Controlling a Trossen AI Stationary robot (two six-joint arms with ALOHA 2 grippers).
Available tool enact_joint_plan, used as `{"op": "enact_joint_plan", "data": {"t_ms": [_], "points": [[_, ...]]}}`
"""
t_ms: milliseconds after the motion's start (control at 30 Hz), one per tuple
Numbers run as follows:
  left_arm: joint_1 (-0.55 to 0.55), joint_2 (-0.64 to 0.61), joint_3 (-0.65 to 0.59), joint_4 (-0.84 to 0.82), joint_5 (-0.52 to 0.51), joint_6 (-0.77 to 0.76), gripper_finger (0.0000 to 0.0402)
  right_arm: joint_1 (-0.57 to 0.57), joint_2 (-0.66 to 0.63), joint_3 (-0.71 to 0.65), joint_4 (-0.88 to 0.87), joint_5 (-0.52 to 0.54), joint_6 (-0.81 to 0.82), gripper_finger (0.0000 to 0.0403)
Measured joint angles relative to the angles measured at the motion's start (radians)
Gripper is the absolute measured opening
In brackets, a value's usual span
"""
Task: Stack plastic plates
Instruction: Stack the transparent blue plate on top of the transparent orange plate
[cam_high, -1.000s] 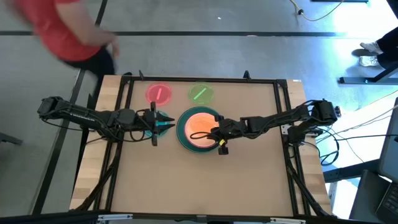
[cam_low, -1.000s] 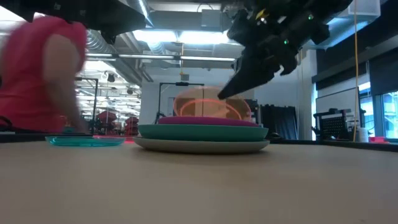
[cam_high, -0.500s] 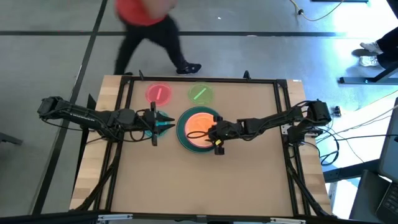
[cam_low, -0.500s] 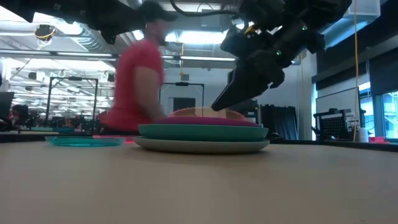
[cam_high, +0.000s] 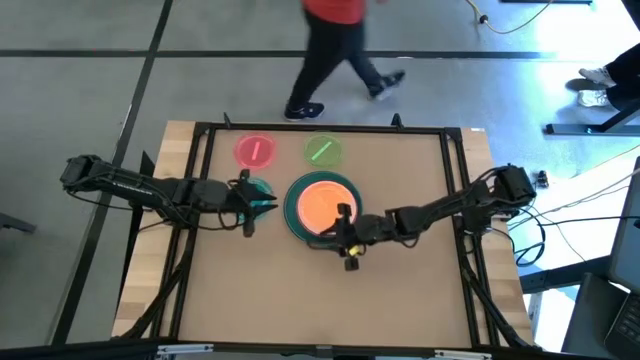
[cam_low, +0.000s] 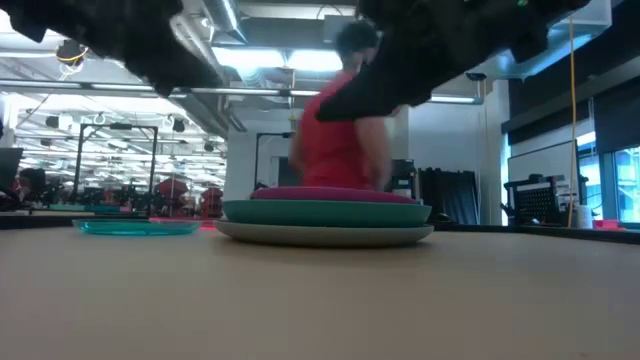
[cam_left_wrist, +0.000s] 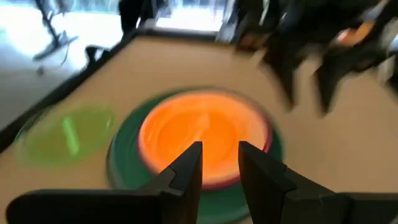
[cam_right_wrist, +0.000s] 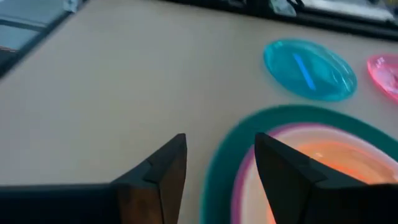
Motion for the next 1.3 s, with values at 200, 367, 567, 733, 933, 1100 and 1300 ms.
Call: {"op": "enact_joint_plan", "data": {"t_ms": [200, 367, 567, 733, 933, 1100, 1300], "points": [[0.016, 0.076, 0.002, -0.071, -0.067, -0.074, 0.0096, 0.044, 0.027, 0.0, 0.057, 0.002, -0.019, 0.0178], [0.033, 0.185, 0.042, -0.153, -0.071, -0.079, 0.0096, 0.039, 0.078, 0.0, 0.099, 0.003, -0.017, 0.0177], [0.023, 0.303, 0.057, -0.252, -0.063, -0.181, 0.0096, 0.04, 0.103, 0.0, 0.185, -0.062, -0.016, 0.0177], [0.004, 0.424, 0.056, -0.349, -0.092, -0.212, 0.0096, 0.04, 0.103, 0.0, 0.201, -0.041, -0.015, 0.0177], [0.004, 0.496, 0.056, -0.348, -0.078, -0.212, 0.0096, 0.04, 0.103, 0.0, 0.209, -0.042, -0.014, 0.0177], [0.005, 0.5, 0.056, -0.341, -0.072, -0.222, 0.0096, 0.04, 0.103, 0.0, 0.204, -0.042, -0.015, 0.0177], [0.005, 0.5, 0.041, -0.346, -0.088, -0.248, 0.0096, 0.04, 0.103, 0.0, 0.185, -0.042, -0.014, 0.0177]]}}
